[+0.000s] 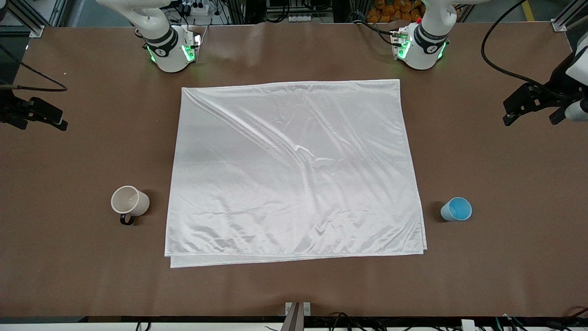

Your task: Place blue cup into white mug on cloth

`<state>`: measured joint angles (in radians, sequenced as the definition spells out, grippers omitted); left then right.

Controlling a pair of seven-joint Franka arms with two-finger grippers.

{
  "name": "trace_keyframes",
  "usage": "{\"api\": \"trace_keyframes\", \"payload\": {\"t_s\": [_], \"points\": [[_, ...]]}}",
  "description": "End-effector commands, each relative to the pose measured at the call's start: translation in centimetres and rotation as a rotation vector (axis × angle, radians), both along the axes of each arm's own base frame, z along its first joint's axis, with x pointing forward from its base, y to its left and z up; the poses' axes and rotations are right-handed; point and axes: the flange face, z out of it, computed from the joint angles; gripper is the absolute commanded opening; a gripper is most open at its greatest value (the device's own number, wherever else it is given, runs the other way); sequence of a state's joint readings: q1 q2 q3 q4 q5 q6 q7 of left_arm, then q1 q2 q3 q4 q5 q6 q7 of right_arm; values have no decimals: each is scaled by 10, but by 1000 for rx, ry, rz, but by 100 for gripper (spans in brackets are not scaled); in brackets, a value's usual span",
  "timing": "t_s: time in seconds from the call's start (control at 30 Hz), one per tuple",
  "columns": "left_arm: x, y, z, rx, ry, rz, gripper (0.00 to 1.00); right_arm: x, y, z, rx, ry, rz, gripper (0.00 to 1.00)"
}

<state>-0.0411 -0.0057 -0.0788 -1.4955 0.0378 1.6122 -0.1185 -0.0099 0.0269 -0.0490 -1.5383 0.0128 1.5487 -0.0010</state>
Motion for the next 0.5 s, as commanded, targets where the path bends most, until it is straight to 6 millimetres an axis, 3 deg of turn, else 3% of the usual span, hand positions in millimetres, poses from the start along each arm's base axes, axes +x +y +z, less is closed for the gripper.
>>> {"api": "trace_keyframes", "payload": {"t_s": [0.0, 0.47], "points": [[-3, -2, 3, -7, 2, -11, 100, 3, -13, -1, -10, 1, -26, 100], [-2, -1, 0, -6, 9, -13, 100, 30, -27, -42, 1, 20, -53, 100]]}}
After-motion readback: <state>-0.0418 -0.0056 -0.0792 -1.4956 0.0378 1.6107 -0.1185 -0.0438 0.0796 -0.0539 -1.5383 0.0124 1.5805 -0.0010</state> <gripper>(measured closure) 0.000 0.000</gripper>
